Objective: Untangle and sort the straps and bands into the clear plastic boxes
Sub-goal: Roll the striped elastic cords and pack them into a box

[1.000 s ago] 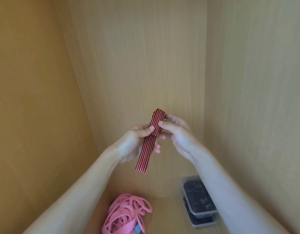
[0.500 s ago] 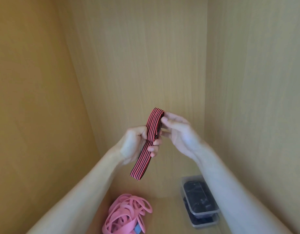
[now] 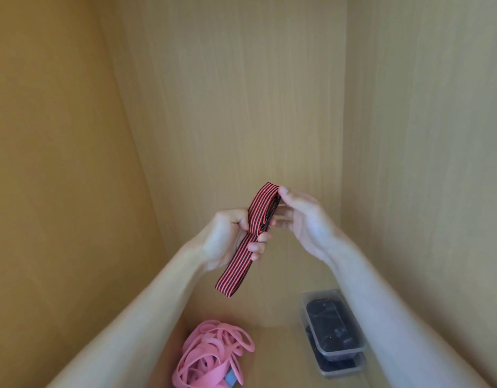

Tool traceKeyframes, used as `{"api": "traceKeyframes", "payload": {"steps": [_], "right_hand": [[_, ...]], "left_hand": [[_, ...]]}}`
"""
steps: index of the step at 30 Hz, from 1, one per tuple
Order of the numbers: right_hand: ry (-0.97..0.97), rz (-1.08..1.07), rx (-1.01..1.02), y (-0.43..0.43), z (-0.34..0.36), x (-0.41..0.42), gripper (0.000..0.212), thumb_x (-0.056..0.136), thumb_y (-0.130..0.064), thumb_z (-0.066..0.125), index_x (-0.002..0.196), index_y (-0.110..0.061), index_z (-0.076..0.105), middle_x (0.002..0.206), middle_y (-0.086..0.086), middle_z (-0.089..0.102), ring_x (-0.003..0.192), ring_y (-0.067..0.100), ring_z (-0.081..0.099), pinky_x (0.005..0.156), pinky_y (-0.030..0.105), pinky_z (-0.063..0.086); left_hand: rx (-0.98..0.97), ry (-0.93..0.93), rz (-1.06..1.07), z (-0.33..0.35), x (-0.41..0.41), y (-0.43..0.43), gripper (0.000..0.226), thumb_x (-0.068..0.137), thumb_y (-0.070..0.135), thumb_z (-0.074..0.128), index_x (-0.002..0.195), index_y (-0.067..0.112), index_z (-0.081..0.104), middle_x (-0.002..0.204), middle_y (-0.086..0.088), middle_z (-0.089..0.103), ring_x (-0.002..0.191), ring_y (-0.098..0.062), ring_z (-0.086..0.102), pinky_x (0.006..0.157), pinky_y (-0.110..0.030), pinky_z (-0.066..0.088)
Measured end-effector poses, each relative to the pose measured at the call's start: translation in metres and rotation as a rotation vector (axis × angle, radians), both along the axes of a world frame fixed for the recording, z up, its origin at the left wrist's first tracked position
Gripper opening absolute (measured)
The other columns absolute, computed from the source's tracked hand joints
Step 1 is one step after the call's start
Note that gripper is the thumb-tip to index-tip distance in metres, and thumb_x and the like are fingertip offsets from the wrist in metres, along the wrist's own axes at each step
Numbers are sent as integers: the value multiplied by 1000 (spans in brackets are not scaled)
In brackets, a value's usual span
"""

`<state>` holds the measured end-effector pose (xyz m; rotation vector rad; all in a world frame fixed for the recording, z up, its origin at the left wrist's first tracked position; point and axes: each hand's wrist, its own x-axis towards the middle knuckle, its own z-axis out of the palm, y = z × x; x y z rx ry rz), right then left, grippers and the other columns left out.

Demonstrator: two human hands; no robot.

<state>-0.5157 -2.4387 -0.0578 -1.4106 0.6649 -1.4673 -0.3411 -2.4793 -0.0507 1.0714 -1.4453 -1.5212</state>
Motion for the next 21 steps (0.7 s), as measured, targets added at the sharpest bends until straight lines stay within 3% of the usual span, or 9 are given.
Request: {"api": "traceKeyframes", "payload": {"steps": [2, 4, 6, 8, 11, 17, 21], "right_hand": [[164, -26, 46, 2, 3, -1, 41, 90, -51, 60, 103, -13, 68, 98, 4, 67, 85, 16, 59, 82, 35, 43], [260, -81, 56, 2, 2, 0, 32, 91, -42, 68, 99, -11, 69, 93, 5, 68, 81, 13, 59, 82, 31, 44], [255, -126, 45, 4, 3, 3, 25, 91, -27, 71, 99, -4, 69, 91, 7, 70, 82, 11, 64, 81, 25, 48], [206, -187, 27, 4, 4, 4, 22, 91, -18, 71, 101, 1, 69, 91, 7, 73, 85, 11, 68, 85, 24, 52], [211, -312, -37, 0, 5, -1, 7, 89, -12, 74, 95, -12, 71, 91, -3, 75, 85, 5, 69, 88, 23, 53], [278, -461, -179, -5, 1, 6, 26, 86, -5, 76, 89, -29, 66, 86, -10, 72, 77, -1, 67, 79, 22, 53], [372, -571, -301, -11, -10, 13, 27, 83, -12, 77, 103, -27, 67, 102, -7, 66, 93, 10, 66, 83, 31, 52]], "left_hand": [[36, -21, 6, 4, -7, 5, 15, 97, 4, 43, 109, 3, 52, 96, -19, 55, 70, -24, 56, 58, -33, 49], [-8, -77, -31, 7, -11, 9, 21, 101, -3, 36, 96, 6, 54, 89, -12, 53, 68, -21, 52, 52, -29, 47], [-60, -138, -56, 9, -14, 12, 29, 101, -8, 33, 90, 9, 53, 85, -11, 53, 67, -21, 50, 47, -25, 47], [-94, -157, -74, 10, -14, 17, 30, 101, -12, 32, 96, 7, 54, 86, -14, 55, 67, -22, 52, 51, -26, 48], [-193, -105, -103, -1, -8, 22, 24, 105, -3, 32, 100, 2, 55, 85, -18, 64, 61, -24, 58, 54, -27, 50], [-308, -165, -40, -12, -5, 23, 28, 108, 12, 40, 97, -3, 61, 75, -14, 71, 52, -17, 59, 56, -25, 49], [-269, -152, -21, -14, -3, 23, 32, 109, 16, 41, 94, -3, 62, 66, -8, 69, 50, -16, 58, 50, -20, 46]]}}
